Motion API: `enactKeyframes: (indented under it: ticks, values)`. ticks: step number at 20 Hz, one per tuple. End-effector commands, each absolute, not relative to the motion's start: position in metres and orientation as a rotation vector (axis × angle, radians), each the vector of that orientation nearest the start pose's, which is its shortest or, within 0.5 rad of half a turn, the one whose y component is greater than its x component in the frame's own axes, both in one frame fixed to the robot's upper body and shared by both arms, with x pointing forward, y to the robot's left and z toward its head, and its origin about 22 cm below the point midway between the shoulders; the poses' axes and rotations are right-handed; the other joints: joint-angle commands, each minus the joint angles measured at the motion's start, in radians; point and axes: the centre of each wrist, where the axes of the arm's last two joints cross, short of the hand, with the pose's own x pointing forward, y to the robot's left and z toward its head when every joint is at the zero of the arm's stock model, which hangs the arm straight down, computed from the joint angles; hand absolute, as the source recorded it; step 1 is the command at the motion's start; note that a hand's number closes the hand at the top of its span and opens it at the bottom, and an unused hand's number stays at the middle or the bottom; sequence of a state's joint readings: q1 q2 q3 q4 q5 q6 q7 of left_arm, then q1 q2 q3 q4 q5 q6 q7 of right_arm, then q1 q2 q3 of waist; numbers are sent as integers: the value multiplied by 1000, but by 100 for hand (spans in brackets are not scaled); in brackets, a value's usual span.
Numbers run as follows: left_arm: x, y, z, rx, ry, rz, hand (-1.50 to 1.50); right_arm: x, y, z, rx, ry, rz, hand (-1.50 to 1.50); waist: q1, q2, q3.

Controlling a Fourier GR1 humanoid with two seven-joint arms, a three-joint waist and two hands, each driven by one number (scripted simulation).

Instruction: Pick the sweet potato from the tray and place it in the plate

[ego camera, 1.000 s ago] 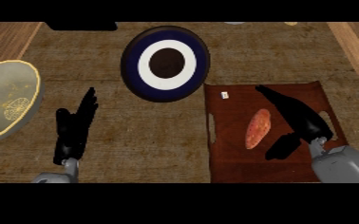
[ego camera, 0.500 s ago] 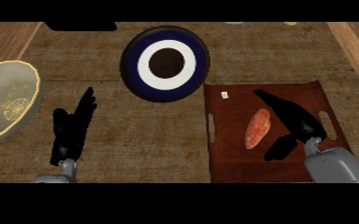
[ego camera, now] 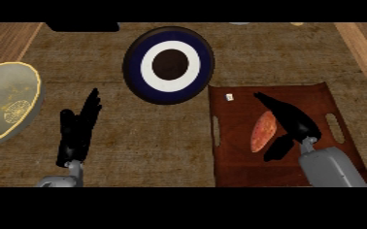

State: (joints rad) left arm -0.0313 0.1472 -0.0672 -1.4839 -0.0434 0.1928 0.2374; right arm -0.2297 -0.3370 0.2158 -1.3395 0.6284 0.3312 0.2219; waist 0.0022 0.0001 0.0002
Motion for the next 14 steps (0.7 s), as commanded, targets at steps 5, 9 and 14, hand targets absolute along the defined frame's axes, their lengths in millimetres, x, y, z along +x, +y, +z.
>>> enactKeyframes:
  ticks: [5,9,14]
  values:
    - [242,256,-11,257,-1302,-40,0,291,-237,-5,-488,-1074,1205,150,0,0,0]
    - [242,254,-15,242,-1276,-38,0,289,-250,3,-541,-1137,1200,150,-1,-1,0]
    - [243,262,-8,239,-1275,-33,0,297,-258,2,-648,-1161,1176,150,-1,0,0]
